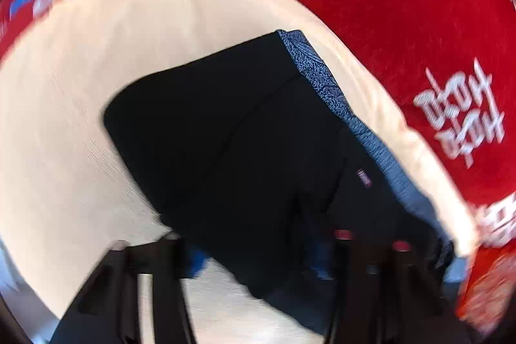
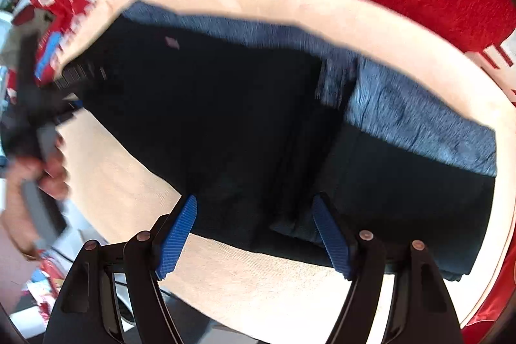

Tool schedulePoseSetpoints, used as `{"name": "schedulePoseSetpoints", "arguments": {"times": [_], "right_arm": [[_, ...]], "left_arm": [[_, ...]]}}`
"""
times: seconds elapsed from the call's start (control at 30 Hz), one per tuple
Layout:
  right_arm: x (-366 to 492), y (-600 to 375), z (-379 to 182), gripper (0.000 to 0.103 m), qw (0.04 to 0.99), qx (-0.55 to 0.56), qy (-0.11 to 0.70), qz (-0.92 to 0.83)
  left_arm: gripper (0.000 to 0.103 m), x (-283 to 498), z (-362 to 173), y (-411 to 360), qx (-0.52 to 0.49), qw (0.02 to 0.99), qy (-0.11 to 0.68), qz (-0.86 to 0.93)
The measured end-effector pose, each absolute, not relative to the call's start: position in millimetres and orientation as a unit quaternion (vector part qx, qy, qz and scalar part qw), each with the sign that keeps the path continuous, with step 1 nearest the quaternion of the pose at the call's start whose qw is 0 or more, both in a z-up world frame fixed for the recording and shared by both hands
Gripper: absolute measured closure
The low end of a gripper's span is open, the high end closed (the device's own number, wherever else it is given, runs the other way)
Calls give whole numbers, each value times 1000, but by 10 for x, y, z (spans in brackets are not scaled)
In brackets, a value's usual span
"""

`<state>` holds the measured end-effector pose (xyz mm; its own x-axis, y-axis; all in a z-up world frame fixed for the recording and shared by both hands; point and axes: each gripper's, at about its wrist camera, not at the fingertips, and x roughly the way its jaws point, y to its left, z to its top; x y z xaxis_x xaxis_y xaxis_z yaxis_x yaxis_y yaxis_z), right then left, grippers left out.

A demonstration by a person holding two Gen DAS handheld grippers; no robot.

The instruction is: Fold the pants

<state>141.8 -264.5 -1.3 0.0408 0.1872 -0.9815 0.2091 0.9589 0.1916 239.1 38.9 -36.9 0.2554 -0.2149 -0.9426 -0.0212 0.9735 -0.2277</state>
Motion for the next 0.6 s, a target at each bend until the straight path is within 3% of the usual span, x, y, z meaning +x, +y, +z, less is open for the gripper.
{"name": "schedulePoseSetpoints", "arguments": {"times": [0.17, 0.3, 0.6], "right_arm": [[1873, -2811, 315, 25, 712, 189, 676, 14], [2452, -2613, 349, 22, 692, 226, 682, 69], [3679, -1259, -31, 21, 608, 153, 758, 180]], "left_arm": [[64, 2090, -155, 0, 92, 835, 533, -98], [64, 1911, -59, -258, 178, 846, 489, -115], [63, 1854, -53, -378, 226, 843, 472, -126]]}}
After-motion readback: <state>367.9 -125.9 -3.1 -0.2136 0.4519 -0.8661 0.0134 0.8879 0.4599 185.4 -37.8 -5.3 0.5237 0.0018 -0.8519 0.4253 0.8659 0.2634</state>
